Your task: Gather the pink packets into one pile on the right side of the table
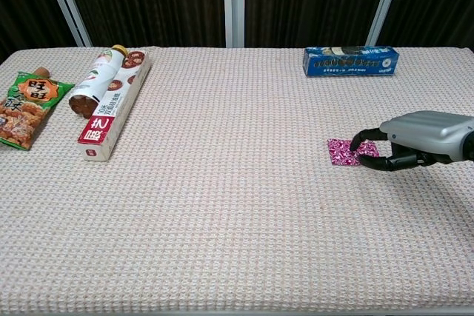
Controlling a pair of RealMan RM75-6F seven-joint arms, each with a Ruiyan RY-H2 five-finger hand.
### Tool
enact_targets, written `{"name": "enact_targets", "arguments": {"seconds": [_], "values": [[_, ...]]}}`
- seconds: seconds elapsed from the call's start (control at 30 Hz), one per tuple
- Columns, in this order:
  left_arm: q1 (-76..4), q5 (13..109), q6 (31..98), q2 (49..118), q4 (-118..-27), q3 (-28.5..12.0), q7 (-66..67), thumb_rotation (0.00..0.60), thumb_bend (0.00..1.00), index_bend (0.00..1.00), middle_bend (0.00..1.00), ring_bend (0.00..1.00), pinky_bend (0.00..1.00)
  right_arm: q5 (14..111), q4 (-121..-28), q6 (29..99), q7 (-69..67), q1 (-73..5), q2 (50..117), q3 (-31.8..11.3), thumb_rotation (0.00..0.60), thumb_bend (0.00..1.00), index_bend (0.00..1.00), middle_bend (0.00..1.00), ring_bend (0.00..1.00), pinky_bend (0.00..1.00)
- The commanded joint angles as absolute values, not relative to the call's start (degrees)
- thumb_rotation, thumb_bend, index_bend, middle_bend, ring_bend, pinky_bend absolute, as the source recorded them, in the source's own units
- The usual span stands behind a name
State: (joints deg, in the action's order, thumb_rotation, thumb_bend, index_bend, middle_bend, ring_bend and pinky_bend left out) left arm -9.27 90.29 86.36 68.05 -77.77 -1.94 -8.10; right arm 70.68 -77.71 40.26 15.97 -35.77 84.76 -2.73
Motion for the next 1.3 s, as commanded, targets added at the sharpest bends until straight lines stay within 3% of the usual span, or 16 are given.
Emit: {"name": "enact_targets", "arguments": {"seconds": [0.03, 1.3], "values": [[-9.19, 90.09, 86.31, 68.01, -77.58, -1.97, -8.33, 0.600, 0.00, 0.31, 0.29, 0.23, 0.34, 69.56, -77.08, 39.67, 16.70, -36.34, 85.42, -2.61, 0.013, 0.35, 0.19, 1.00, 1.00, 0.99], [-9.52, 90.07, 86.05, 67.91, -78.14, -2.09, -8.60, 0.600, 0.00, 0.31, 0.29, 0.23, 0.34, 68.23, -73.72, 41.32, 14.99, -34.16, 81.09, 1.90, 0.014, 0.35, 0.21, 1.00, 1.00, 0.98]]}}
